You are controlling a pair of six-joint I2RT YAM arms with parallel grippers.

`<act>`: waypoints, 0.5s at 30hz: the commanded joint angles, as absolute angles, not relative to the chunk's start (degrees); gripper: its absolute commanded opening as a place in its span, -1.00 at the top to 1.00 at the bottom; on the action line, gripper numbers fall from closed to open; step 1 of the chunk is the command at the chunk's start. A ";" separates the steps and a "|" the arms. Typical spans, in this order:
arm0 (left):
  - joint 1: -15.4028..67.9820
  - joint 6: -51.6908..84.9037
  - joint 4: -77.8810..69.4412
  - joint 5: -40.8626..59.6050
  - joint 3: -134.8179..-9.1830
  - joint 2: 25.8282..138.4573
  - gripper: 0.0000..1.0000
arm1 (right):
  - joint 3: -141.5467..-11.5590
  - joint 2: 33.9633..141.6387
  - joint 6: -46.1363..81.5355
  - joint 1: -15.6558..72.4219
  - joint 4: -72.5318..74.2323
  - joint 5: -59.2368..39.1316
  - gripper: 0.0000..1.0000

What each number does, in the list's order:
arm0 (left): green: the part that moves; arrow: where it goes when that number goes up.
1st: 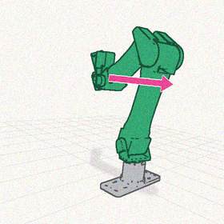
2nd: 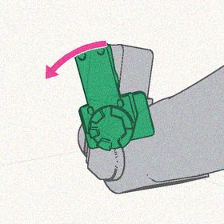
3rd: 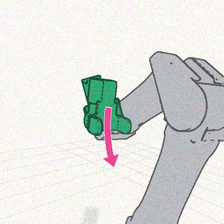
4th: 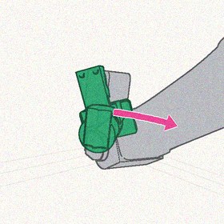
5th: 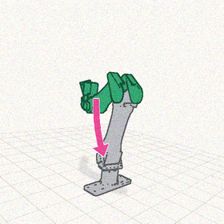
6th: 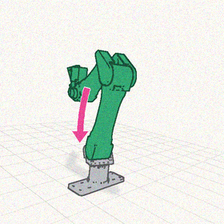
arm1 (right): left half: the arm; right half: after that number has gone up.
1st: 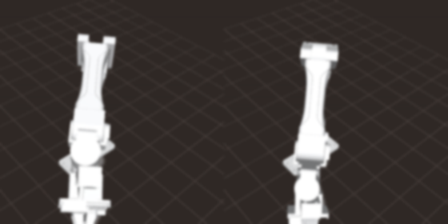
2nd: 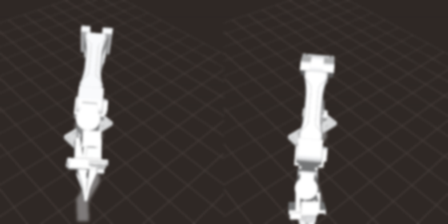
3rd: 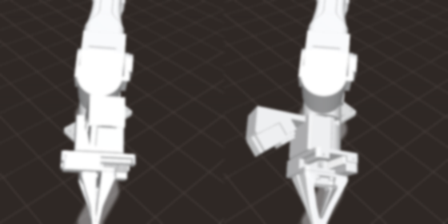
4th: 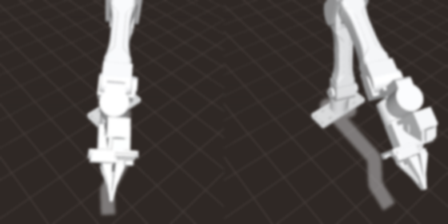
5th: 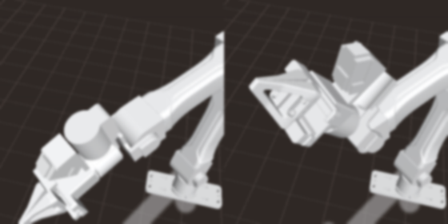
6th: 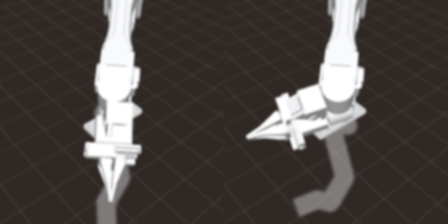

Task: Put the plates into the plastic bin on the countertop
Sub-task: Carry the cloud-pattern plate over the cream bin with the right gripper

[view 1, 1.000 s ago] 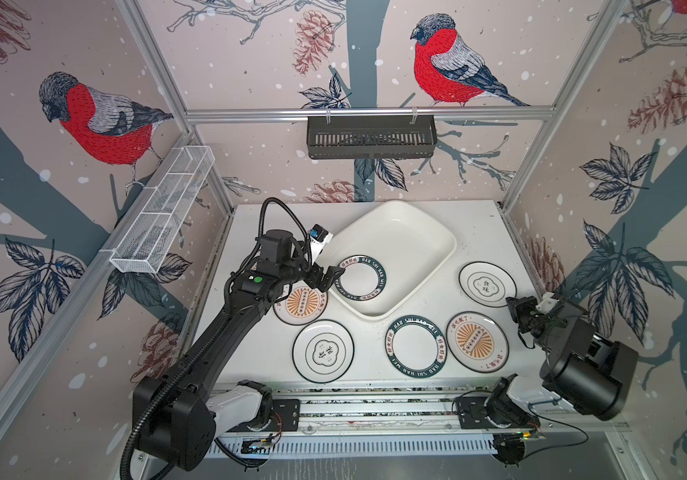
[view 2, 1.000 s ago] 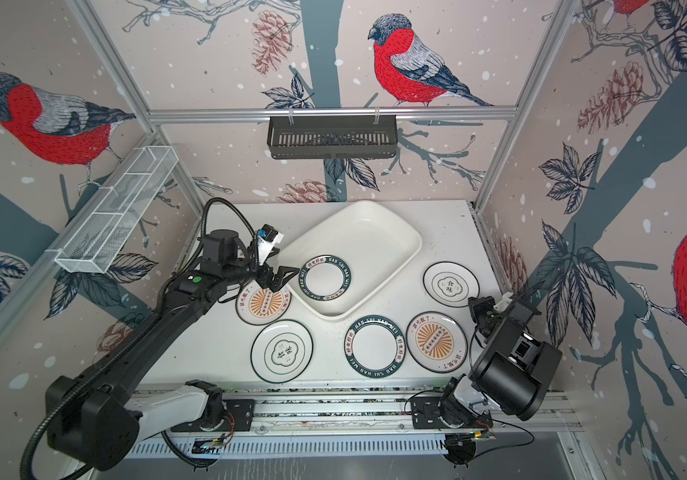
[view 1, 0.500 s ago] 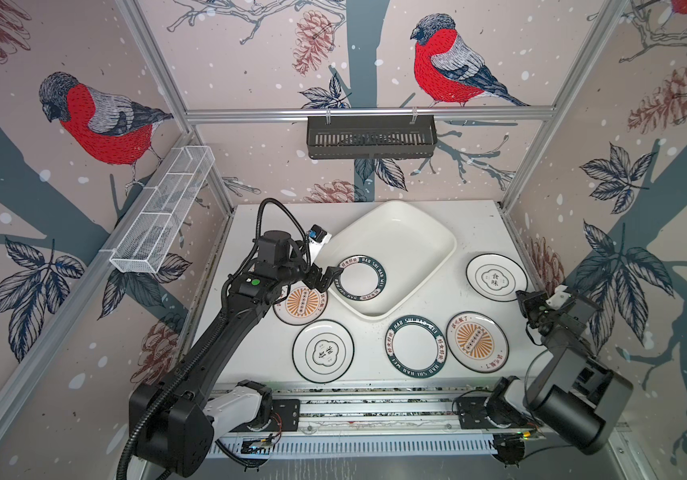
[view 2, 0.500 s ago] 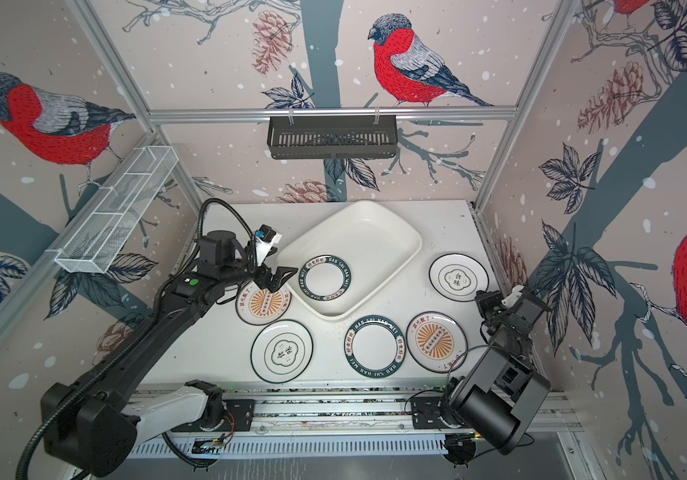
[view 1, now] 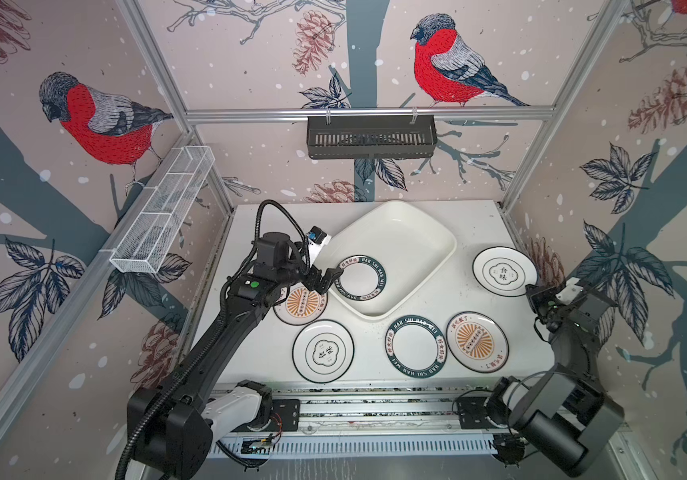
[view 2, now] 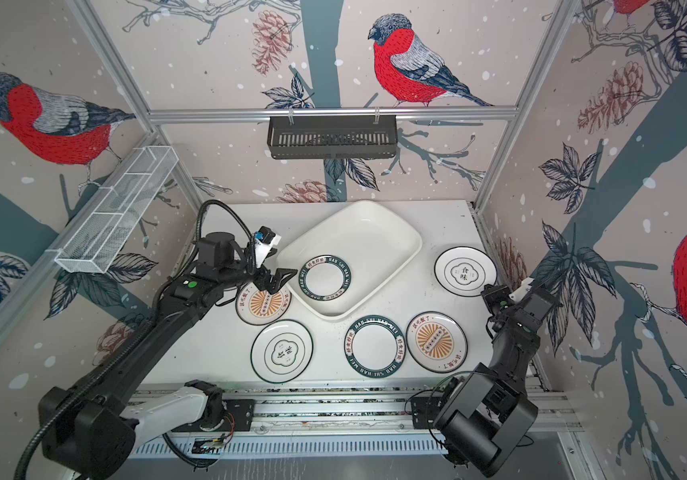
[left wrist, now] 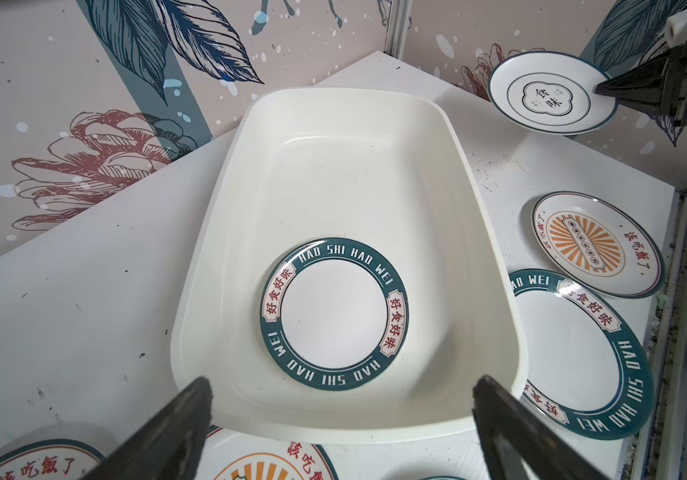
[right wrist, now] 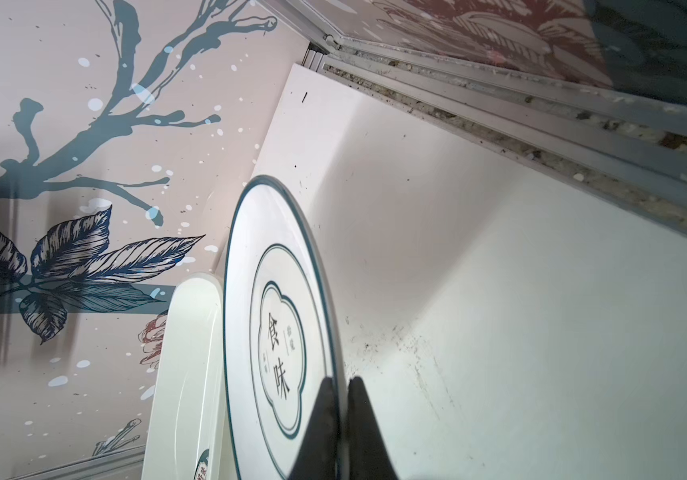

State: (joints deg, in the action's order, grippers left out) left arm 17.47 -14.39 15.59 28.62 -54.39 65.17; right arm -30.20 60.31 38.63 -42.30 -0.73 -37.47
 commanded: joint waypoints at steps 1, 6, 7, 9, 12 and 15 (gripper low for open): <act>17.49 -14.93 13.82 30.25 -54.17 65.13 -0.94 | -31.09 58.82 38.22 -41.67 -2.11 -37.45 0.98; 17.49 -14.42 13.31 30.34 -54.50 65.39 -0.94 | -32.75 56.78 38.26 -39.79 -3.80 -36.46 0.98; 17.51 -14.52 13.29 30.41 -54.49 65.31 -0.95 | -33.16 56.31 38.75 -39.13 -3.65 -36.15 0.98; 17.49 -14.47 13.19 30.39 -54.55 65.18 -0.95 | -34.35 55.82 39.60 -37.37 -3.85 -35.60 0.98; 17.49 -14.37 13.17 30.55 -54.48 65.11 -0.95 | -36.88 56.02 40.67 -33.76 -4.48 -34.35 0.98; 17.50 -14.33 13.12 30.61 -54.41 64.87 -0.94 | -40.53 57.30 40.79 -28.01 -5.51 -32.30 0.98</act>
State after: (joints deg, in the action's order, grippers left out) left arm 17.47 -13.89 15.16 29.78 -54.35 65.25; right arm -38.04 56.66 39.62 -31.29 -6.11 -33.95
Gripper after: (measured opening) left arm 0.972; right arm 0.077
